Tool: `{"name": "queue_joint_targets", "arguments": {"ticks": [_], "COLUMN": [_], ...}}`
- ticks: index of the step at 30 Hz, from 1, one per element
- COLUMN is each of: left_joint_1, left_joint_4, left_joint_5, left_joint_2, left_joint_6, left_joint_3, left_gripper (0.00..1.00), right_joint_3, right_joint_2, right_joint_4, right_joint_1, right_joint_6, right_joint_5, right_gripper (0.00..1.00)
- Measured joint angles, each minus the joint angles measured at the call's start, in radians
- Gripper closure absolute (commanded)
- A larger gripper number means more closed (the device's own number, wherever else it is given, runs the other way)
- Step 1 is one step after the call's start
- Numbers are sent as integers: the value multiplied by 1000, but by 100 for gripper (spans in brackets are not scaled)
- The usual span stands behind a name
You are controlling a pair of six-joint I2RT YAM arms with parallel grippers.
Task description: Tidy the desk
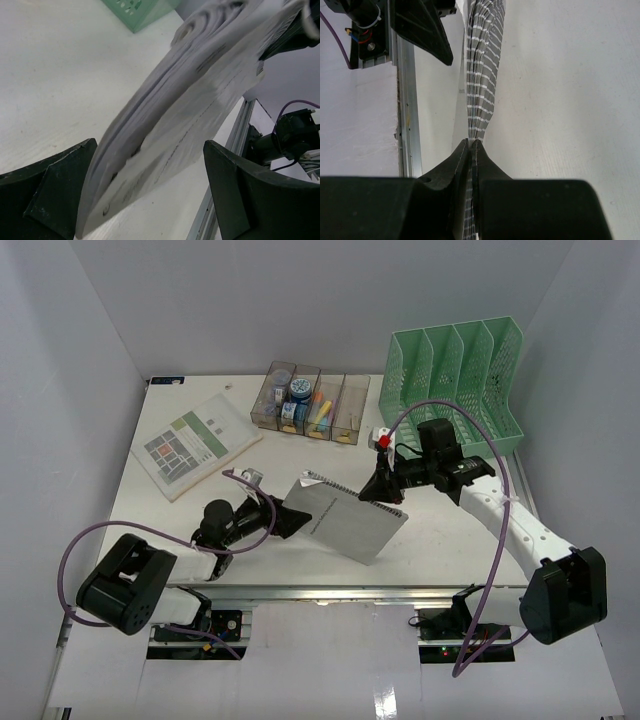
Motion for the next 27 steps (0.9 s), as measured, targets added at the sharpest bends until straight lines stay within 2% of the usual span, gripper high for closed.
{"name": "queue_joint_targets", "arguments": {"ticks": [5, 9, 13, 15, 17, 22, 25, 27], "left_joint_1": [0, 0, 0, 0, 0, 3, 6, 7], "left_joint_4": [-2, -9, -31, -41, -53, -103, -138, -155], "left_joint_5": [40, 79, 143, 164, 184, 235, 268, 280], "left_joint_2": [14, 38, 70, 77, 80, 81, 81, 81], "left_joint_6": [22, 29, 33, 32, 33, 33, 28, 23], "left_joint_3": [87, 132, 179, 187, 188, 193, 205, 210], "left_gripper": [6, 23, 25, 31, 41, 78, 94, 99], "right_joint_3": [-32, -35, -35, -35, -35, -34, -32, -27], "right_joint_2": [-8, -8, -7, -1, 8, 40, 67, 87], "right_joint_4": [-5, -10, -10, -10, -9, -9, -11, -11], "right_joint_1": [0, 0, 0, 0, 0, 0, -2, -4], "right_joint_6": [-4, -7, -13, -15, -16, -16, -19, -19], "right_joint_5": [-3, -1, 9, 12, 16, 23, 41, 52], "right_gripper": [92, 92, 92, 92, 92, 92, 92, 92]}}
